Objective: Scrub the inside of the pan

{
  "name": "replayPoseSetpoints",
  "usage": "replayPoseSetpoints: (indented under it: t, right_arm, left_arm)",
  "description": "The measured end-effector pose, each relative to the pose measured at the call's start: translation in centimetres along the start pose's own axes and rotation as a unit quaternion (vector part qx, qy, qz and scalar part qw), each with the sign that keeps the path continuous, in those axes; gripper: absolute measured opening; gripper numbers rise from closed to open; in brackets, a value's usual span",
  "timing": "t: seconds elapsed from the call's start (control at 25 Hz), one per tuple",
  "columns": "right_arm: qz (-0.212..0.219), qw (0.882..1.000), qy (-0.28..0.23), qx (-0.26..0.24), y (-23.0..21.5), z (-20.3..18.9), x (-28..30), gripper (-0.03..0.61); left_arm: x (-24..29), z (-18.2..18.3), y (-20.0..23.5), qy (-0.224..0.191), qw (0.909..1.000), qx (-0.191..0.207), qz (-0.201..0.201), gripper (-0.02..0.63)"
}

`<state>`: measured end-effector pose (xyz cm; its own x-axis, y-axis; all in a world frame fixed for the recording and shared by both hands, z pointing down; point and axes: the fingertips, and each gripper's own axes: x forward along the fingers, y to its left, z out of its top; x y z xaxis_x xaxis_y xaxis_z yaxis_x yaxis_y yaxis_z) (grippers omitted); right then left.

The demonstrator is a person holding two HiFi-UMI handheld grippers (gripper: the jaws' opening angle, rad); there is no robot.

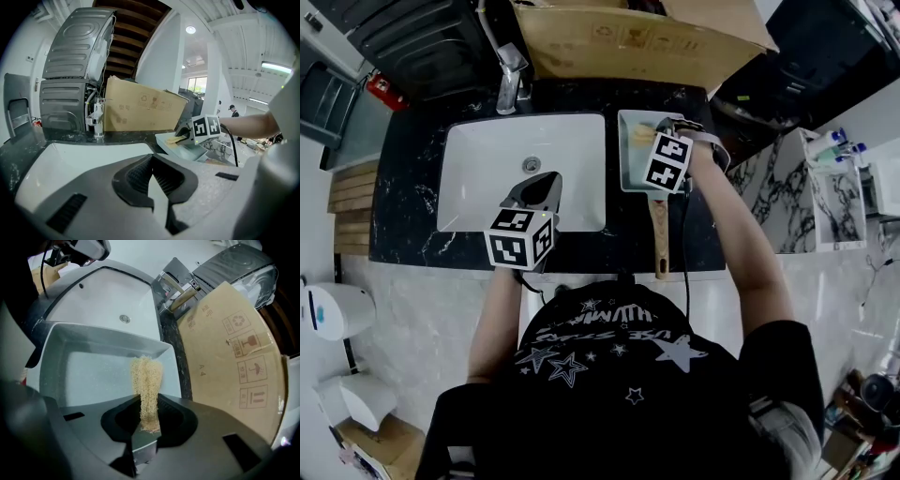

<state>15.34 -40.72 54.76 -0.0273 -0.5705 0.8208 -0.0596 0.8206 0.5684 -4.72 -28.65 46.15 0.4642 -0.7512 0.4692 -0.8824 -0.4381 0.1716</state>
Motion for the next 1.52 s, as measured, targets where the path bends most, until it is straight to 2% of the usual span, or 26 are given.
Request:
replayPoseSetpoints:
  t: [0.76, 1.04, 1.32, 1.52]
  right_arm:
    - [0.058, 0.998, 0.004, -0.005, 5.9, 0.2, -3.9, 0.077]
    - [0.080, 0.996, 0.011, -0.027, 7.0, 0.2, -4.6, 0.077]
    - [0.137, 0.989, 0.006, -0.052, 8.0, 0.3, -5.3, 0.078]
    - [0.148, 0.987, 0.011, -0.067, 8.3, 0.4, -5.4, 0.078]
  left_arm:
    - [-3.2, -2.4, -1.6, 0.003, 0.9998, 0.002, -0.020, 0.008]
    - [-4.0, -3.0, -2.0, 0.005, 0.9997, 0.003, -0.022, 0.008]
    - [-4.3, -3.0, -2.5, 0.002, 0.9997, 0.003, -0.023, 0.008]
    - [-4.4, -3.0, -2.5, 0.002, 0.9998, 0.003, -0.020, 0.008]
